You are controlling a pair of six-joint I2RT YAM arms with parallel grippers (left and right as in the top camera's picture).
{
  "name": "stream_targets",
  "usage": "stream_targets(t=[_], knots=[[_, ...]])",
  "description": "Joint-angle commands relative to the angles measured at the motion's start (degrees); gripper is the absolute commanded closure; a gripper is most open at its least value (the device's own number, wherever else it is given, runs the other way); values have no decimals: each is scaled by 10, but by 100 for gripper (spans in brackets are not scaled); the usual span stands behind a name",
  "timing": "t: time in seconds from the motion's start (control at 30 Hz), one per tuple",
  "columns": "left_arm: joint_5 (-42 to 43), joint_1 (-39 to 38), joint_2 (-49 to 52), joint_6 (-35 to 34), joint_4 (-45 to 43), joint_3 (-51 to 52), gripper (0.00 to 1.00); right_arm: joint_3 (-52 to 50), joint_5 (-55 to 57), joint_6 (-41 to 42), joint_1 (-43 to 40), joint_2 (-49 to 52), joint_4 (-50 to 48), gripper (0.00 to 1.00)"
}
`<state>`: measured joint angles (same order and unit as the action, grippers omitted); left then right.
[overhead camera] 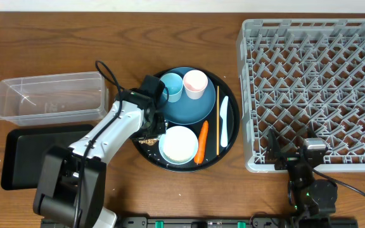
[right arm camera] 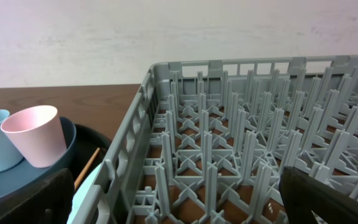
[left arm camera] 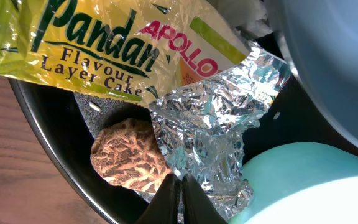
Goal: Sort waste into correct bins and load items into the dishwasher rack
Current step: 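Lower the left gripper and pinch the Pandan wrapper with foil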
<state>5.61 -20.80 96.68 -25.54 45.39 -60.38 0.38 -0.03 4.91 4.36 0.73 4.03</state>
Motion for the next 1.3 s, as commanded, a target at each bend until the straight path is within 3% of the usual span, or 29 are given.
stream_targets(t=[0.0, 0.1, 0.13, 0.2, 0.23, 1.27], knots=[[-3, -2, 4, 0, 2, 2, 94, -1, 5, -7, -10, 0, 2, 1], [-3, -1, 4, 0, 2, 2, 94, -1, 5, -7, -10, 0, 2, 1], [-3, -1, 4, 0, 2, 2, 89, -1, 5, -7, -10, 0, 2, 1], [-3, -1, 4, 0, 2, 2, 66, -1, 5, -7, -10, 0, 2, 1], [-3, -1, 4, 0, 3, 2, 63, -1, 4, -7, -10, 0, 2, 1], [-3, -2, 4, -3, 1, 7, 62, -1, 5, -7, -10, 0, 2, 1]])
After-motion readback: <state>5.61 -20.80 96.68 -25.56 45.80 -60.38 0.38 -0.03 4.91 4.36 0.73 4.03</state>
